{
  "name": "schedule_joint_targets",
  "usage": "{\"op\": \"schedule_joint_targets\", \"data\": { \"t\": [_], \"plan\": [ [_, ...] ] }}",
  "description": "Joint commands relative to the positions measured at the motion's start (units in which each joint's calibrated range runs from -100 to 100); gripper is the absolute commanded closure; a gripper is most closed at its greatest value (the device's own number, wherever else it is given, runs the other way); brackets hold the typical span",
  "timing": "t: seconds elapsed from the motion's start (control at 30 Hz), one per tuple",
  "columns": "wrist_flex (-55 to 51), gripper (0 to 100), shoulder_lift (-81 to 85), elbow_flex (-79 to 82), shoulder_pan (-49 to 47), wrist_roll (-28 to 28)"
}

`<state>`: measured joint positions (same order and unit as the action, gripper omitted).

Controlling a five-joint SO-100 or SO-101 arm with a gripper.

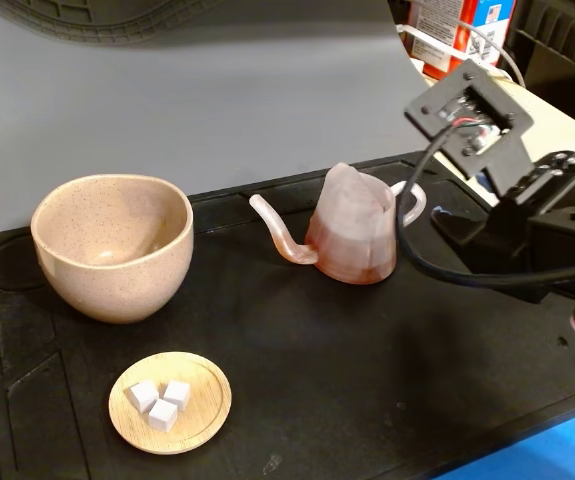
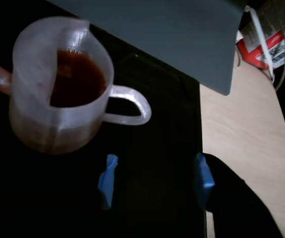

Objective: Pick up a kettle and pour liquid into a cup.

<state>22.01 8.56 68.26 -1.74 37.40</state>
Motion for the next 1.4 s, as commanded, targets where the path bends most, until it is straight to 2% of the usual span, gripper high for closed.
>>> {"op": "schedule_joint_targets", "data": {
  "t": [0.0,0.5,1.37],
  "plan": [
    [0.9,80,-4.4,-7.5,0.3,-0.3],
    [0.9,80,-17.5,-22.5,0.3,-0.3],
    [0.9,80,-24.1,-27.7,2.4,-1.6]
  ]
}}
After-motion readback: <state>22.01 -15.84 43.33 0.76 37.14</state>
